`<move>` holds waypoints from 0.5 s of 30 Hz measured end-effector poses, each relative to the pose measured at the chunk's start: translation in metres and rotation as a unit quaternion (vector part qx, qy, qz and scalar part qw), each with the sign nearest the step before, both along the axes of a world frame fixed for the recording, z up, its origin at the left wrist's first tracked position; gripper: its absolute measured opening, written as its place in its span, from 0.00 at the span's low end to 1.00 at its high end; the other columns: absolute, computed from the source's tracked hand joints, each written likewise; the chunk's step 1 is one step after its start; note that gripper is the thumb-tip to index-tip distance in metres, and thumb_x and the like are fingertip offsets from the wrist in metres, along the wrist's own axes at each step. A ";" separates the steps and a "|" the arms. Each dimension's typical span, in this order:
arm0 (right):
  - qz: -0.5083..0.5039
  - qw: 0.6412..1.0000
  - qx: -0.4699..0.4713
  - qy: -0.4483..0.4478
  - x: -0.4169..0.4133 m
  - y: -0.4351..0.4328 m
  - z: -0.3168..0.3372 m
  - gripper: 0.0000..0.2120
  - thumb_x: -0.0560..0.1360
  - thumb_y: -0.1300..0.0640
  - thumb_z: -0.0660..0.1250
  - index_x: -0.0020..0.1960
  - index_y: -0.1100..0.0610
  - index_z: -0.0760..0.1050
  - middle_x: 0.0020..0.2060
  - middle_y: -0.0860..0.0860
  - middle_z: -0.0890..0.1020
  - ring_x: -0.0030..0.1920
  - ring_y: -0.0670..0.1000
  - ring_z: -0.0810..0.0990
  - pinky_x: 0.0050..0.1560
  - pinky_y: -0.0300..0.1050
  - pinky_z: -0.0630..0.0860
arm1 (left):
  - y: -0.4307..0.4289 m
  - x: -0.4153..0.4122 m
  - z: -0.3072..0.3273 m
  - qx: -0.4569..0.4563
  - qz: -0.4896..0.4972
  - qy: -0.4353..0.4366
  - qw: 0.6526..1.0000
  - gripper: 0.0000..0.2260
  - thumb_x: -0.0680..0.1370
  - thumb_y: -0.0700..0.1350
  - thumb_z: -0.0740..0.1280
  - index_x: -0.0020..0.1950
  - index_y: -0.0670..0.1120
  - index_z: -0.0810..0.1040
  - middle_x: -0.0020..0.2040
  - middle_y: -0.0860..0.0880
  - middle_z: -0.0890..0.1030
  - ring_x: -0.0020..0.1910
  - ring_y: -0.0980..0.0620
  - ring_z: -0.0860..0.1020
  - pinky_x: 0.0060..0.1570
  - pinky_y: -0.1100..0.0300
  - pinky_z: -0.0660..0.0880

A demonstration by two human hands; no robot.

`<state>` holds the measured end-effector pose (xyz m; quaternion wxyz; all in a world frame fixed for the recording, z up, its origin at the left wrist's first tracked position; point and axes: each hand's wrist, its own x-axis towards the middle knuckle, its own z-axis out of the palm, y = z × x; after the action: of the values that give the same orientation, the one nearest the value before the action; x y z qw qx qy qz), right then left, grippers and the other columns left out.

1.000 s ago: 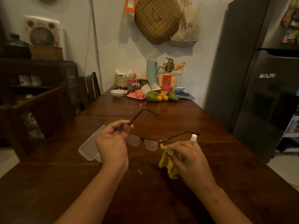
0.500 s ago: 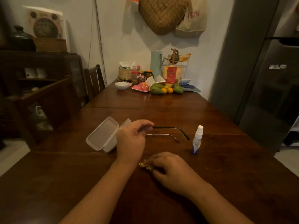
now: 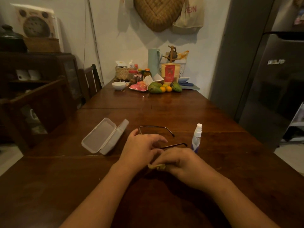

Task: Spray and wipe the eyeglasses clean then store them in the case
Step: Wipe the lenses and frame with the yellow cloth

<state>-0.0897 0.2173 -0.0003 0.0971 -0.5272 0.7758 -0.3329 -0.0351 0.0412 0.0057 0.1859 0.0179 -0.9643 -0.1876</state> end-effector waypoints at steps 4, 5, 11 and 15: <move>-0.052 0.995 -0.072 -0.036 -0.001 0.003 0.002 0.18 0.77 0.64 0.69 0.53 0.40 0.81 0.50 0.34 0.81 0.53 0.38 0.80 0.51 0.31 0.76 | -0.014 0.006 0.005 0.074 0.009 0.019 0.997 0.19 0.77 0.44 0.66 0.61 0.66 0.73 0.56 0.64 0.81 0.60 0.65 0.75 0.69 0.42 0.28; -0.061 0.993 -0.088 -0.039 -0.001 0.003 0.001 0.18 0.77 0.64 0.69 0.53 0.39 0.81 0.50 0.34 0.81 0.53 0.39 0.80 0.50 0.32 0.76 | -0.018 0.008 0.007 0.058 0.025 0.017 0.998 0.23 0.76 0.41 0.65 0.63 0.67 0.72 0.59 0.62 0.80 0.64 0.63 0.73 0.67 0.41 0.25; -0.143 0.979 -0.143 -0.029 -0.003 0.003 0.002 0.19 0.76 0.61 0.70 0.51 0.35 0.76 0.49 0.33 0.79 0.54 0.28 0.74 0.46 0.23 0.71 | -0.027 0.012 0.009 -0.155 0.091 -0.053 0.982 0.23 0.76 0.40 0.66 0.64 0.65 0.72 0.70 0.60 0.73 0.76 0.53 0.60 0.63 0.30 0.26; -0.167 0.972 -0.160 -0.029 -0.004 0.004 0.002 0.17 0.76 0.59 0.70 0.51 0.36 0.76 0.47 0.32 0.81 0.54 0.29 0.74 0.45 0.24 0.73 | -0.027 0.006 0.010 -0.190 0.115 -0.039 0.974 0.17 0.78 0.45 0.65 0.60 0.65 0.76 0.61 0.62 0.80 0.75 0.55 0.63 0.64 0.30 0.27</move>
<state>-0.0937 0.2216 0.0017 -0.0229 -0.3886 0.7863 -0.4798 -0.0291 0.0143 0.0161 0.1687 0.1002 -0.9803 0.0228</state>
